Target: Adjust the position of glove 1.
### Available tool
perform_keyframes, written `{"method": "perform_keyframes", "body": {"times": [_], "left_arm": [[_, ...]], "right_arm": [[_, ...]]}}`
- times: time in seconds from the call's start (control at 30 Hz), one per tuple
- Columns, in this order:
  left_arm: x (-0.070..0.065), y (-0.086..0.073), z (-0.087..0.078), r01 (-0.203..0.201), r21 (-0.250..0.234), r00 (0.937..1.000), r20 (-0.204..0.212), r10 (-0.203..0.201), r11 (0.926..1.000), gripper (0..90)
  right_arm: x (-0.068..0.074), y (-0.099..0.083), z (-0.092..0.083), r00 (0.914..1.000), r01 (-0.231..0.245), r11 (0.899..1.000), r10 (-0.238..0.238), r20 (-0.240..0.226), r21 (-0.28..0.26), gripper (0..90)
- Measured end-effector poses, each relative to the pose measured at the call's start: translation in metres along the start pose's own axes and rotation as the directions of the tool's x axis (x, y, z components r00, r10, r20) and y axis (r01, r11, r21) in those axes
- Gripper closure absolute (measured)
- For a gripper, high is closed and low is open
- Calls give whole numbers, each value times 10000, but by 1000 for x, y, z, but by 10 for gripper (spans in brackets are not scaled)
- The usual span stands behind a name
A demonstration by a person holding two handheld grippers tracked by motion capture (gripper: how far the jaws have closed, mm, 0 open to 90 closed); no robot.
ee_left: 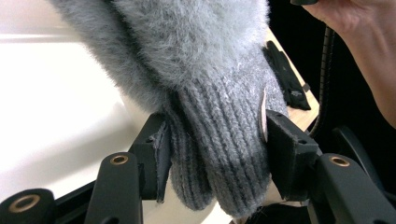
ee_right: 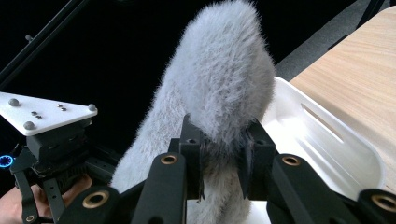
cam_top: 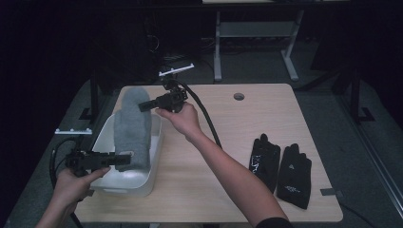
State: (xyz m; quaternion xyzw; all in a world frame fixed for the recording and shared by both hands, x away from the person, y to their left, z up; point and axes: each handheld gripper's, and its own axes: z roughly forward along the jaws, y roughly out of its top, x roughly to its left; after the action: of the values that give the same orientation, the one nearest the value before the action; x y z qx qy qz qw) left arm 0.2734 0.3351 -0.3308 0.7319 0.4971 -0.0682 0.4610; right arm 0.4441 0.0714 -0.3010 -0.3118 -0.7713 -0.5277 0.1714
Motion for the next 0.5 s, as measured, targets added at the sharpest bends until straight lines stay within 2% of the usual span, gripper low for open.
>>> {"method": "perform_keyframes", "body": {"times": [0.5], "left_arm": [[12,0,-6,109,70,9999,-98,-108,9999,464]], "right_arm": [[-6,1,16,9998,-199,9998,199,-40,37,740]]}}
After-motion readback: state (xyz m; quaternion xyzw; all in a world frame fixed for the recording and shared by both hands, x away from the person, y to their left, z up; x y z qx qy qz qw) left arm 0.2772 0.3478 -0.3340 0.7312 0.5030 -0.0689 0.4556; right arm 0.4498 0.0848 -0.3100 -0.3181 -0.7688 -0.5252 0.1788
